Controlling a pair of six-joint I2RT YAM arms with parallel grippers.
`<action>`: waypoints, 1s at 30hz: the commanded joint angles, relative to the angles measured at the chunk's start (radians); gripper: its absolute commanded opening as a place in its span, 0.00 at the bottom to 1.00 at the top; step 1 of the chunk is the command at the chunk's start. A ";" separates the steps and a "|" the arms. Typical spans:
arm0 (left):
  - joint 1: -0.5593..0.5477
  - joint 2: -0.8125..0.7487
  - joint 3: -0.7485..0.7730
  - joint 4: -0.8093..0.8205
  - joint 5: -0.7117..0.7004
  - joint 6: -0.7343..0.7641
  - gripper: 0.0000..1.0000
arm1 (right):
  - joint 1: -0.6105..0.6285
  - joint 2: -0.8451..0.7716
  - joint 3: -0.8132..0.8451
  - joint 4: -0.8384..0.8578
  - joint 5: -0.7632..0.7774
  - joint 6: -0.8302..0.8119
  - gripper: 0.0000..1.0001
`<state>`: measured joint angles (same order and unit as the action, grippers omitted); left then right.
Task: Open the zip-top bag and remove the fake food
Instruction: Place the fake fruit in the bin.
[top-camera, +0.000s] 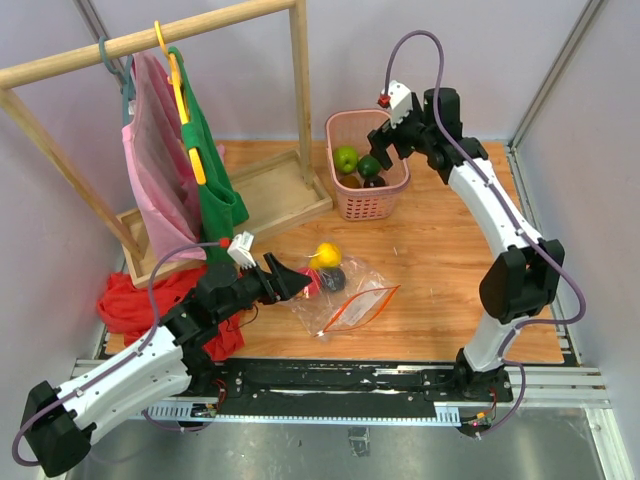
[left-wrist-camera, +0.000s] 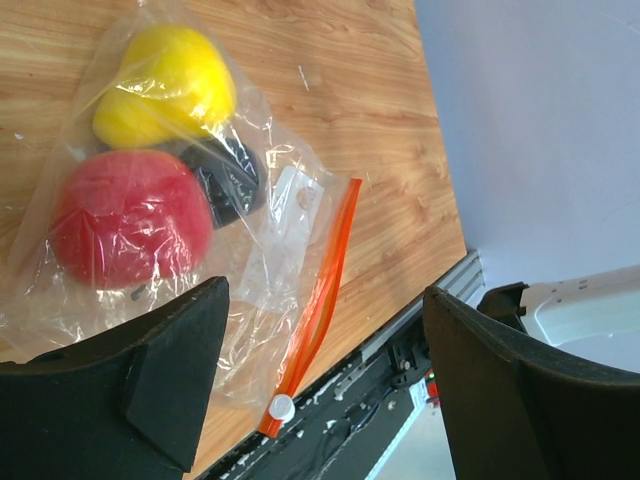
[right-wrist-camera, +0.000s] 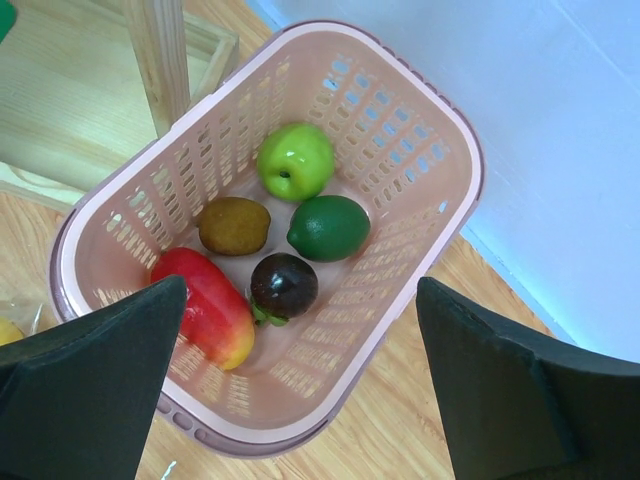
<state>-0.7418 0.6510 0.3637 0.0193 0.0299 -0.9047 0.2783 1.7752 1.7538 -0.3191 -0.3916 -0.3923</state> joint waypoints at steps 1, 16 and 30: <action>0.005 -0.019 -0.008 0.013 -0.034 -0.014 0.84 | -0.018 -0.074 -0.029 0.047 -0.001 0.051 0.98; 0.005 -0.044 0.009 -0.023 -0.082 -0.065 0.97 | -0.038 -0.213 -0.158 0.050 -0.103 0.127 0.98; 0.005 -0.034 0.037 0.046 -0.011 -0.003 0.99 | -0.148 -0.528 -0.566 0.047 -0.630 0.236 0.98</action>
<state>-0.7418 0.6174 0.3763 -0.0162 -0.0219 -0.9443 0.1680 1.3361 1.3045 -0.2810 -0.7856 -0.2081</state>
